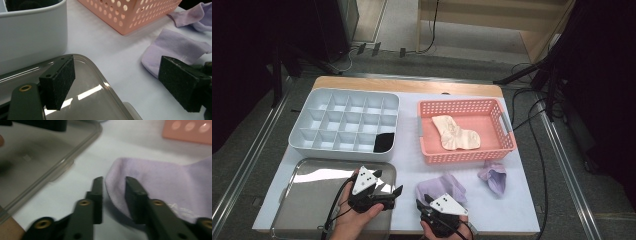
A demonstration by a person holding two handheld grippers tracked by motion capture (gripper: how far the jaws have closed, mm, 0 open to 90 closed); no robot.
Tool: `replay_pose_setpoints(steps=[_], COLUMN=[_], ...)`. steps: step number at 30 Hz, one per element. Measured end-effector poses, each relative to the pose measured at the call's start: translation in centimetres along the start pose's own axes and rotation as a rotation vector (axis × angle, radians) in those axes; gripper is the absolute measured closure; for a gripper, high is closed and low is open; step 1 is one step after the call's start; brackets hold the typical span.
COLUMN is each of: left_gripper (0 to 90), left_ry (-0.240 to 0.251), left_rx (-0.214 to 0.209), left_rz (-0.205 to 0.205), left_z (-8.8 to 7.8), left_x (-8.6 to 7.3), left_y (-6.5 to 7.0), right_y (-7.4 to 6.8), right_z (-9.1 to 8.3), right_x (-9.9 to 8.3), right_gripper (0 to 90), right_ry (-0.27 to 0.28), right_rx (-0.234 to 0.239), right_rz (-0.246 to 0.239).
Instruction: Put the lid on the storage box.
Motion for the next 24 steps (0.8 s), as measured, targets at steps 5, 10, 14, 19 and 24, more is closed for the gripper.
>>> replay_pose_setpoints(steps=[5, 10, 14, 19, 24], left_gripper=[14.9, 15.0, 15.1, 15.2, 15.2], left_ry=[-0.01, -0.02, -0.018, -0.012, -0.011], left_rx=[-0.005, -0.007, -0.004, -0.006, -0.005], left_rz=[-0.001, 0.005, 0.004, -0.004, -0.004], left_z=[0.2, 0.5, 0.5, 0.4, 0.4], left_x=[-0.2, -0.3, -0.4, -0.2, -0.2], left_y=[0.1, 0.3, 0.2, 0.0, 0.0], right_y=[0.5, -1.0, 1.6, 7.7, 10.1], right_z=[0.0, 0.2, -2.4, -5.0, -4.7], right_x=[1.5, 2.3, 2.8, 1.4, -0.2], right_gripper=[89.4, 66.0, 66.5, 69.3, 62.3], right_ry=[0.046, 0.087, 0.163, 0.172, 0.13], right_rx=[-0.008, 0.095, 0.059, -0.172, -0.128], right_rz=[0.066, 0.057, 0.101, 0.119, 0.246])
Point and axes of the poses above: each handheld gripper's, and its own axes: z roughly forward along the jaws, x roughly out of its top, y roughly to its right, the point moved 10 cm from there along z, roughly forward along the jaws, and after that the axes turned 13 degrees about -y, right-handed, at the moved point
